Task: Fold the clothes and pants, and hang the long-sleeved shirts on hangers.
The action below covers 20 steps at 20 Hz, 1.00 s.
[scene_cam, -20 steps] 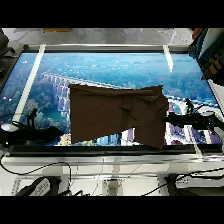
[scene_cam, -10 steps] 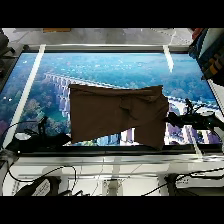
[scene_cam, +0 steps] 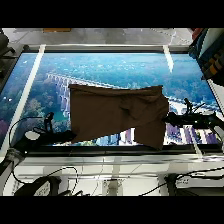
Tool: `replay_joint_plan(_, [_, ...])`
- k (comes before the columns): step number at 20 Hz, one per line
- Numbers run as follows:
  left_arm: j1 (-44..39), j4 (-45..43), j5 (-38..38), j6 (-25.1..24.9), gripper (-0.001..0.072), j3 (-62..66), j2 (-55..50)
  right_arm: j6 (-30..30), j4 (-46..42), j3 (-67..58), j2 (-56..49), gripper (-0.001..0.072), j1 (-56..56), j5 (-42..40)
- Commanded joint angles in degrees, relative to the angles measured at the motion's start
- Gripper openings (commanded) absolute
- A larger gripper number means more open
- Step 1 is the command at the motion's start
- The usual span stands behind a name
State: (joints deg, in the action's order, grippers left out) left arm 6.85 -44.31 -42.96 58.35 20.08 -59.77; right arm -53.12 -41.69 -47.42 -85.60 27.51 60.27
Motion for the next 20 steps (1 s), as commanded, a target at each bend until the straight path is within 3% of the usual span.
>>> replay_joint_plan(1, [-2.97, -0.17, 0.92, 0.37, 0.0278, -0.04, -0.04, -0.20, 0.24, -0.39, 0.24, 0.0011, -0.04, 1.07])
replay_joint_plan(5, [-5.09, -0.15, 3.43, 0.37, 0.0272, -0.02, -0.04, -0.17, 0.24, -0.39, 0.24, 0.0011, -0.04, 2.03])
replay_joint_plan(8, [-5.07, 0.04, 4.61, 0.33, 0.0011, 0.35, -0.02, -0.17, 0.68, -0.46, 0.24, 0.0010, -0.04, 3.76])
replay_joint_plan(13, [-4.87, -0.28, 4.59, 0.11, 0.0015, 12.59, 0.96, -0.13, 0.50, -4.37, 4.92, 0.0009, -0.04, 7.82])
replay_joint_plan(20, [3.76, -0.70, 5.68, -0.94, 0.0014, 43.74, 8.11, -0.13, 0.55, -15.30, 28.59, 0.0009, -0.04, 7.85])
